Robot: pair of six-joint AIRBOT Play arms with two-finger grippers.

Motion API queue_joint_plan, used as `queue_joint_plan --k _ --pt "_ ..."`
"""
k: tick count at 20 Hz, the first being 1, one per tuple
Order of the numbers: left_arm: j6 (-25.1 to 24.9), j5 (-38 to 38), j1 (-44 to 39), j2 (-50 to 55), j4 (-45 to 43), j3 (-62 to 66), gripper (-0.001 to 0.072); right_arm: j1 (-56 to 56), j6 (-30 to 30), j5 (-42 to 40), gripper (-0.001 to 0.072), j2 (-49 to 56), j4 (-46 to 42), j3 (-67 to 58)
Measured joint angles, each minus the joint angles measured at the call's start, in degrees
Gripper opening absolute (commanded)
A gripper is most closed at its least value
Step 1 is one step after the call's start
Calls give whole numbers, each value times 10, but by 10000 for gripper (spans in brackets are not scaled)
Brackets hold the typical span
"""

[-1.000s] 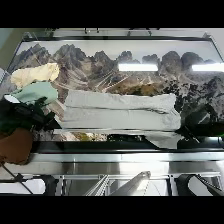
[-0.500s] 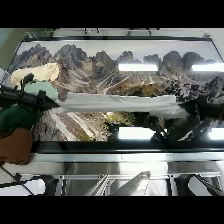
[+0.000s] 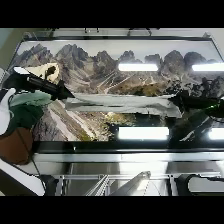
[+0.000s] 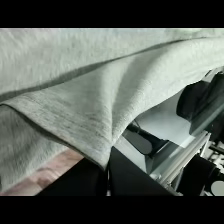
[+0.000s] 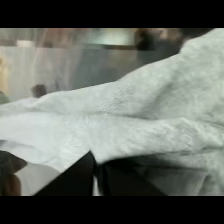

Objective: Fold the shirts.

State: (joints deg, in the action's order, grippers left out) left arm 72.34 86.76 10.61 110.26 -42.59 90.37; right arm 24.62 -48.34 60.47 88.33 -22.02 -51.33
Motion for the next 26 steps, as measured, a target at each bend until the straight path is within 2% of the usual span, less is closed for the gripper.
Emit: queue_joint_plan --k 1,2,3,5,8,9,13,14,15,16,19,21,24,26 --pt "9 14 0 20 0 21 285 2 9 -1 527 10 -7 -8" --pt "14 31 2 34 0 41 285 8 15 1 592 16 -21 -20" --pt "23 51 5 45 0 64 285 17 18 7 695 19 -40 -37" --pt "42 89 17 57 0 109 284 37 16 20 703 19 -90 -75" --pt "73 131 36 60 1 172 258 55 -28 29 702 24 -166 -114" --pt "80 137 39 57 2 185 18 54 -43 36 702 32 -184 -120" --pt "80 140 22 34 4 210 -1 16 -81 71 695 86 -200 -134" --pt "78 139 10 29 4 212 -1 1 -86 78 559 99 -187 -136" --pt "76 139 -4 24 4 214 -1 -14 -87 80 178 112 -179 -138" --pt "71 136 -23 21 4 216 -1 -25 -87 78 34 123 -178 -139" --pt "66 87 -95 17 4 200 -1 -43 -75 75 21 138 -167 -147" --pt "64 13 -157 18 -1 172 -1 -43 -71 76 21 135 -165 -154" --pt "67 -99 -251 46 -16 143 -2 -37 -67 121 21 104 -145 -166" --pt "79 -147 -308 83 -21 150 -2 -35 -64 164 21 71 -112 -171"
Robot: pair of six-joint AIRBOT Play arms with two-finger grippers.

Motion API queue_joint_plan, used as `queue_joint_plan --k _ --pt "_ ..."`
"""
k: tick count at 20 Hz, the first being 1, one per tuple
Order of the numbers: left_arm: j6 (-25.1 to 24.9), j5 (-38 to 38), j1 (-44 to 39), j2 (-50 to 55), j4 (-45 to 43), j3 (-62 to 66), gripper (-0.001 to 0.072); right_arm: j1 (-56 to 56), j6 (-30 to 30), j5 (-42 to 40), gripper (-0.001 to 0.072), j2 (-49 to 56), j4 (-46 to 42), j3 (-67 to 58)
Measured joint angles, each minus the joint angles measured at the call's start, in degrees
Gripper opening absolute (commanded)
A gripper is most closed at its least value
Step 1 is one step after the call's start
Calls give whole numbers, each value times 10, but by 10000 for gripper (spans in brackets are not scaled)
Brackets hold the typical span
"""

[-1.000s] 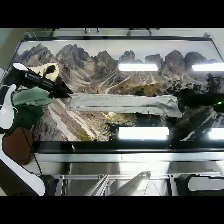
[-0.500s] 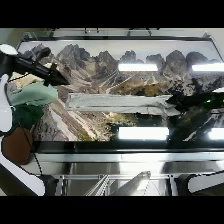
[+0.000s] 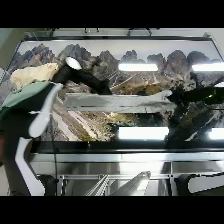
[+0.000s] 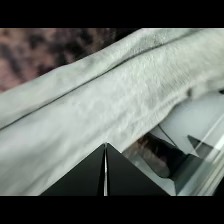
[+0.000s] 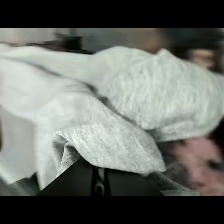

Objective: Fold the shirts.

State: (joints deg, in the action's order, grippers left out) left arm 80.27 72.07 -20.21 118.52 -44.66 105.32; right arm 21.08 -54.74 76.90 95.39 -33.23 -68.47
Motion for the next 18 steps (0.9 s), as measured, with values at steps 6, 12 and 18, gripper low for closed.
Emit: queue_joint_plan --k 6,12,18 --pt "53 -14 -99 112 0 106 1 -40 12 73 21 -108 150 -5" --pt "10 89 -36 57 128 141 -1 -184 3 -17 22 -132 193 -5" --pt "-14 143 179 -128 177 104 1 -413 30 -270 19 -55 209 -29"
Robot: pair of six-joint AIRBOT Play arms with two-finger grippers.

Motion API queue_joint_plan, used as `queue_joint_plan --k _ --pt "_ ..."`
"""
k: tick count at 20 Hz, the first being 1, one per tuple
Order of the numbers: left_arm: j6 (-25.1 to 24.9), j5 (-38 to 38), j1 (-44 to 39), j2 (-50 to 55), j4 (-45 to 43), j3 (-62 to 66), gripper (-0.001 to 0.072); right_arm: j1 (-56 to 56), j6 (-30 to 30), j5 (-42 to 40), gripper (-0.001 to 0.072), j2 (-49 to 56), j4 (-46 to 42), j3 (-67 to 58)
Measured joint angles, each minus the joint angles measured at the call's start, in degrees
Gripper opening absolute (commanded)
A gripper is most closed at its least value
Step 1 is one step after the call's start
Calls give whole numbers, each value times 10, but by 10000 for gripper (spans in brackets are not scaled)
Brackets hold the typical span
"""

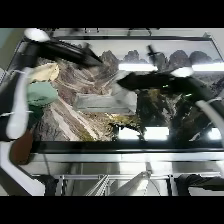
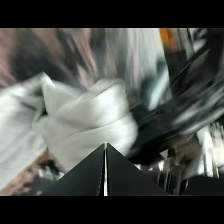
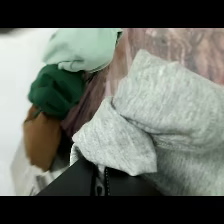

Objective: Fold the shirts.

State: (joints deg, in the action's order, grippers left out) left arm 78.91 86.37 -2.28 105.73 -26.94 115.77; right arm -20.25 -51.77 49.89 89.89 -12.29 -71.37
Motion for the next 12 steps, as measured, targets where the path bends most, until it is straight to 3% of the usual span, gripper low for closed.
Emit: queue_joint_plan --k 3,4,5,6,7,8,9,12 --pt "-17 1 80 -74 7 -62 1 -103 13 -83 40 105 6 -99" --pt "-23 1 95 -93 7 -85 1 -129 13 -93 338 143 7 -140" --pt "-30 2 107 -112 9 -109 1 -150 14 -94 472 179 7 -182" --pt "-35 2 115 -125 11 -129 1 -165 14 -87 371 210 6 -221" --pt "-41 3 121 -138 11 -149 1 -173 3 -76 125 233 6 -252" --pt "-45 3 125 -148 11 -165 1 -173 -14 -62 97 247 3 -273" --pt "-51 3 128 -157 11 -181 1 -165 -35 -41 16 254 -4 -289" --pt "-66 7 133 -175 11 -215 1 -112 -124 40 19 244 -78 -312"
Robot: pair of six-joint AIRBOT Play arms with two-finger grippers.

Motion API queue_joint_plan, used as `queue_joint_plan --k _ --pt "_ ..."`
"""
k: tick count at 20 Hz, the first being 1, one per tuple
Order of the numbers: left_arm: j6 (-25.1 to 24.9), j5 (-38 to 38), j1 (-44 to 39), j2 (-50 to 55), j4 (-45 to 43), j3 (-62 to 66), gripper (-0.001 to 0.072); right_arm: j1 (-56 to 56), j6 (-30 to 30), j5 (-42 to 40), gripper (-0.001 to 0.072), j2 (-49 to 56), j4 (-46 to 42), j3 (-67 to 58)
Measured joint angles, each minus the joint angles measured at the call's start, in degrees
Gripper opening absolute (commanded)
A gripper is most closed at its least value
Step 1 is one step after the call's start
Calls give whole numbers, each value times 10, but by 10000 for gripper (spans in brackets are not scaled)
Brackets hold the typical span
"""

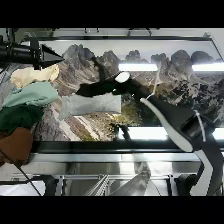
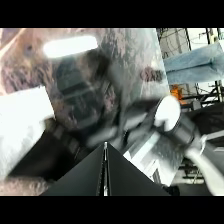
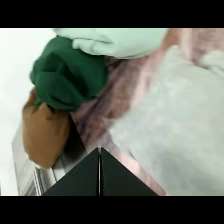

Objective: Fold the shirts.

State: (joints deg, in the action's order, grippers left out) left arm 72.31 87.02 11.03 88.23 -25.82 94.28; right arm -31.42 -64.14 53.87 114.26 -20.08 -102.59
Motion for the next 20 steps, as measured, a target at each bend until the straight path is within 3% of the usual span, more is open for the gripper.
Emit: queue_joint_plan --k 3,4,6,7,10,12,18,19,20 --pt "-15 9 2 -12 3 -25 1 70 -115 92 20 -45 -159 0" --pt "-20 9 2 -14 2 -32 1 92 -146 117 52 -63 -210 10" --pt "-26 17 2 -17 2 -43 1 132 -208 151 599 -93 -307 45" --pt "-29 18 2 -18 2 -47 1 150 -234 165 680 -103 -337 66" --pt "-34 19 2 -19 2 -52 1 178 -283 174 680 -100 -383 113" --pt "-37 19 2 -19 2 -54 1 183 -293 174 680 -77 -369 129" --pt "-45 15 2 -19 1 -56 1 153 -220 142 680 -3 -174 141" --pt "-49 16 2 -19 0 -56 1 146 -207 133 661 6 -147 142" --pt "-50 15 2 -19 0 -56 1 139 -192 122 461 14 -121 142"
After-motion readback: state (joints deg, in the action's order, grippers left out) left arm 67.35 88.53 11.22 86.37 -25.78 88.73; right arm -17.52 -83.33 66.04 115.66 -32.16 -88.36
